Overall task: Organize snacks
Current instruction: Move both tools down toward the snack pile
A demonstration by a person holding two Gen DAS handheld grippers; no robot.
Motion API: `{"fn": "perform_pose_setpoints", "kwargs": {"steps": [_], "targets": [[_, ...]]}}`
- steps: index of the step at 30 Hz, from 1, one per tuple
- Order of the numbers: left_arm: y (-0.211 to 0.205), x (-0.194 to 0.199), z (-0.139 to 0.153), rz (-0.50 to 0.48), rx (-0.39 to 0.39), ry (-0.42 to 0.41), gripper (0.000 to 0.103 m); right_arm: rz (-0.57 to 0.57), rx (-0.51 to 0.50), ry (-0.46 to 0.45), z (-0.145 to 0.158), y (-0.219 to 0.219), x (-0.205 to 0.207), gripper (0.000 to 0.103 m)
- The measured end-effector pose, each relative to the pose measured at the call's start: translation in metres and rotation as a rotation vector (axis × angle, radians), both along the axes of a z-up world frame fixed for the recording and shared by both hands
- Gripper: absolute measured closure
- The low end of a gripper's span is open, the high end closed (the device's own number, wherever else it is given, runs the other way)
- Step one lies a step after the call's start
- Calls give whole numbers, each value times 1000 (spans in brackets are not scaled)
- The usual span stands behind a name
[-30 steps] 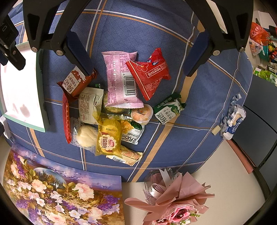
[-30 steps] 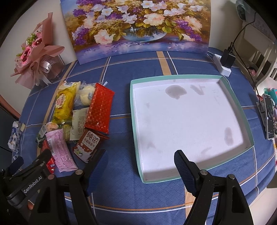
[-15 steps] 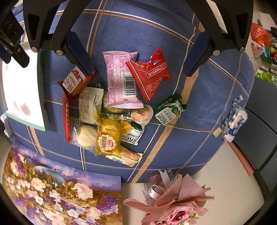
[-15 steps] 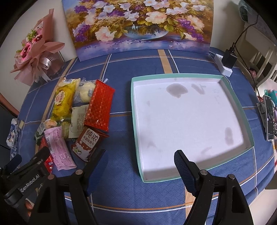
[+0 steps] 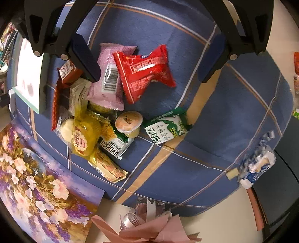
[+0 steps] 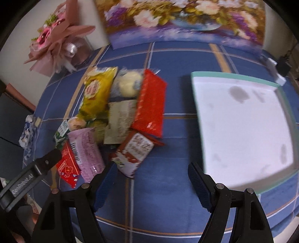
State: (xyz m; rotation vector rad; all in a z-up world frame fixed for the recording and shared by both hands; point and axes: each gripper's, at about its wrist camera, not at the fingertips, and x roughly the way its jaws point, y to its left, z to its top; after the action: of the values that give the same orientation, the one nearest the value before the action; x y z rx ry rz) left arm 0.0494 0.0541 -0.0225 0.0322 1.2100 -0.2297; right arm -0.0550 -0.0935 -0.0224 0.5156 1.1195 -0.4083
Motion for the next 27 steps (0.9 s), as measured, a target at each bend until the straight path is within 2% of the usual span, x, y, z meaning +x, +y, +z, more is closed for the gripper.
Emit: {"fn": "perform_pose_setpoints", "kwargs": {"steps": [6,10,21,27], "targets": [[4,14,-20,22,-25,59,0,25,47,13,-18,10,19,22],[16,19,-37,71,-61,123,0,21,60,12,-25,11,26,22],[31,20,-72,138,-134,261,0,-13,115,38,-50,-4,35,22],[35,22,-73,163,-144,240,4,-5,96,37,-48,-4,37,22]]}}
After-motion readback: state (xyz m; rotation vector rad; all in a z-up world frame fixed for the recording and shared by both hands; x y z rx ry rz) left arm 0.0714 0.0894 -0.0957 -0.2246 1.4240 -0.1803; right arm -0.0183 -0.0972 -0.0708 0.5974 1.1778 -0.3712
